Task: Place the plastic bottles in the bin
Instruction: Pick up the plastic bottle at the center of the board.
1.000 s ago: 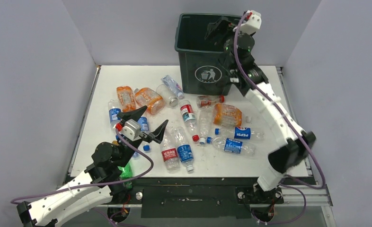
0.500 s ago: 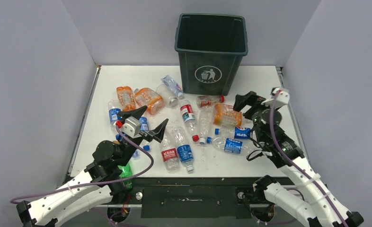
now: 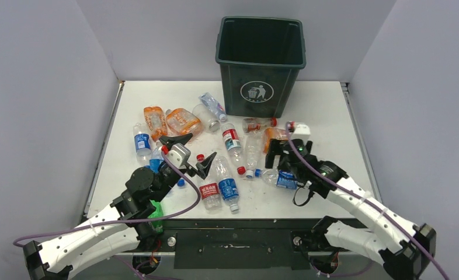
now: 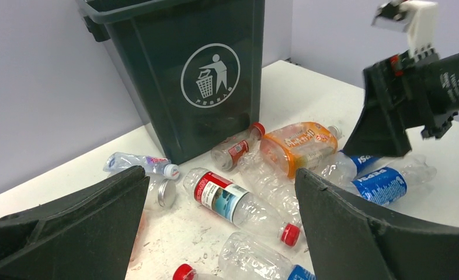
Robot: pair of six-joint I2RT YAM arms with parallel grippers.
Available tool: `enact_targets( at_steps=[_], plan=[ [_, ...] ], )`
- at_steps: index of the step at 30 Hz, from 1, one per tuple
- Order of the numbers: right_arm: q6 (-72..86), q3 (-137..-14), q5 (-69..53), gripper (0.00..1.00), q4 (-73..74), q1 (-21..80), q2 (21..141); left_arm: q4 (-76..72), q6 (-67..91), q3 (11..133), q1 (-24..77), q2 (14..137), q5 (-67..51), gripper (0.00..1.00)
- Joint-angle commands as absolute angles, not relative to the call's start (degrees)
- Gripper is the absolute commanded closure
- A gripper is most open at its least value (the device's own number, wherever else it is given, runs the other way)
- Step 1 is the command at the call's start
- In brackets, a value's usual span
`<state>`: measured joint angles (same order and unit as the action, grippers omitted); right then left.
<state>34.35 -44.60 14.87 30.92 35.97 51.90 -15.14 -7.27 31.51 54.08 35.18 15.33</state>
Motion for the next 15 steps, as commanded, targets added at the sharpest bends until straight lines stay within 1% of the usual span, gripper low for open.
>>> enact_targets(
  at_steps=[1,3,7,15],
  plan=[
    [34.30,-49.51,25.06,0.10,41.25,48.75,59.11,-15.35,-7.57,34.54,54.41,35.54,13.21,0.04],
    [34.81,-49.70,27.50,0.10,43.09,52.01,63.97,-15.23,-7.45,34.63,54.40,35.75,13.14,0.04],
    [34.55,-48.12,29.98,0.10,40.71,56.06,70.05,-14.97,-7.38,34.71,54.40,36.20,13.49,0.04],
    [31.00,-49.04,30.94,0.10,38.22,54.43,74.96,-14.29,-7.65,35.20,54.49,36.91,13.51,0.04]
  ],
)
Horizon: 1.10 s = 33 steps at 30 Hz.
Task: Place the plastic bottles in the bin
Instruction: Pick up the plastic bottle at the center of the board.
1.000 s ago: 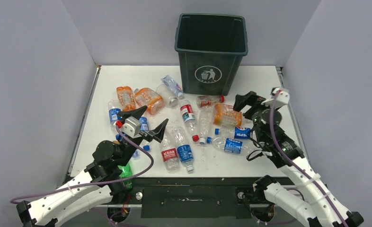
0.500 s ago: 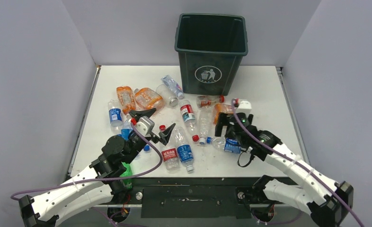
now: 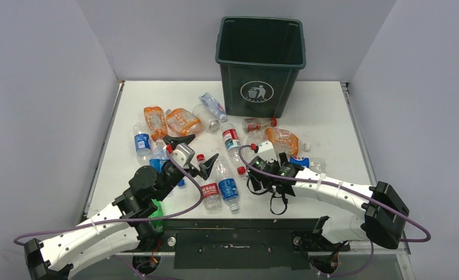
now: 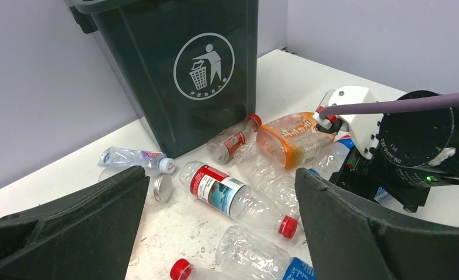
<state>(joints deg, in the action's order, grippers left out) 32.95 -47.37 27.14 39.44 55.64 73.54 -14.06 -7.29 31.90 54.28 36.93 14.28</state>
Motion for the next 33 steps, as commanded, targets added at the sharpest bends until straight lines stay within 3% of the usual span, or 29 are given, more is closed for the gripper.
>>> enact_targets(
  at_steps=[1,13,21,33],
  plan=[
    [30.90,-49.26,30.83,0.10,37.57,53.75,75.50,-14.18,-7.66,35.24,54.50,36.84,13.51,0.04],
    [37.52,-41.03,16.11,0.10,13.77,49.65,65.06,-13.96,-6.59,35.51,54.58,38.24,13.47,0.04],
    [41.33,-41.60,14.53,0.04,4.26,42.49,72.30,-13.63,-6.72,35.59,54.61,39.15,14.04,0.04],
    [40.18,-46.26,12.50,0.04,2.13,39.38,86.73,-13.36,-7.70,35.59,54.71,39.10,14.85,0.04]
  ],
)
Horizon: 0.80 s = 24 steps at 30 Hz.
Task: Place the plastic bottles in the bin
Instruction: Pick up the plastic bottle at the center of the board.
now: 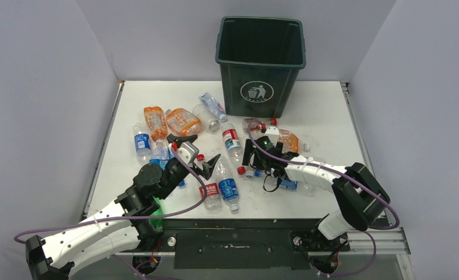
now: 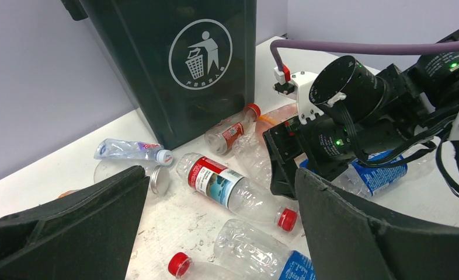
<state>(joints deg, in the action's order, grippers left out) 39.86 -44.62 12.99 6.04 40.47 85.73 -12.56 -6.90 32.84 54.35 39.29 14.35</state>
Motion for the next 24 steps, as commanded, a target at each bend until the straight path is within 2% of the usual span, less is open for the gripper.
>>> enact_targets(
  at_steps=[1,8,14,24],
  plan=[
    [40.17,-46.28,12.22,0.06,1.63,39.32,87.28,-13.36,-7.73,35.60,54.67,39.03,14.81,0.04],
    [40.17,-46.94,10.48,0.25,0.45,38.80,91.15,-13.27,-7.73,35.60,54.70,39.08,14.55,0.04],
    [39.91,-47.03,9.52,0.54,-1.21,38.52,90.15,-13.31,-7.87,35.60,54.67,38.91,14.59,0.04],
    [35.93,-51.79,7.15,0.72,12.39,38.45,72.44,-13.90,-8.85,35.13,54.75,38.02,15.25,0.04]
  ],
)
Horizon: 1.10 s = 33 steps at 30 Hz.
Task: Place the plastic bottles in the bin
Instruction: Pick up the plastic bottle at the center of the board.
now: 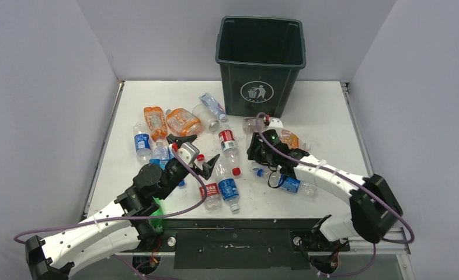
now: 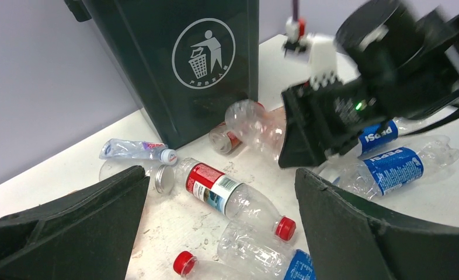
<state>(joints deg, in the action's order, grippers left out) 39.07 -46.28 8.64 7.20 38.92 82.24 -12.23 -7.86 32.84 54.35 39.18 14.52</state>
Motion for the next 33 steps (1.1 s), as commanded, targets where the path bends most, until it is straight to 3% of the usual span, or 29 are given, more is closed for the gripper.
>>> enact_targets(
  at_steps=[1,2,6,10,14,21,33],
  plan=[
    [34.80,-52.99,6.35,0.78,15.17,38.42,70.86,-14.23,-9.14,34.89,54.73,37.72,15.35,0.04],
    [33.69,-54.17,5.76,0.85,18.19,38.39,69.35,-14.50,-9.56,34.66,54.73,37.32,15.33,0.04],
    [27.74,-58.78,-1.07,0.95,28.13,38.39,64.81,-16.59,-12.07,33.03,54.80,35.07,13.80,0.04],
    [23.55,-62.27,-14.69,0.95,35.96,38.32,62.56,-18.77,-19.37,29.95,54.65,32.31,6.18,0.04],
    [21.84,-63.11,-26.16,0.95,39.29,38.86,60.37,-11.04,-34.01,32.13,56.13,34.67,1.89,0.04],
    [19.64,-65.58,-34.04,0.95,45.65,39.11,60.92,-6.95,-63.02,32.75,70.45,41.77,20.35,0.04],
    [19.49,-69.85,-37.25,0.95,48.79,45.00,63.97,-7.32,-72.94,38.49,70.49,50.88,18.69,0.02]
  ],
)
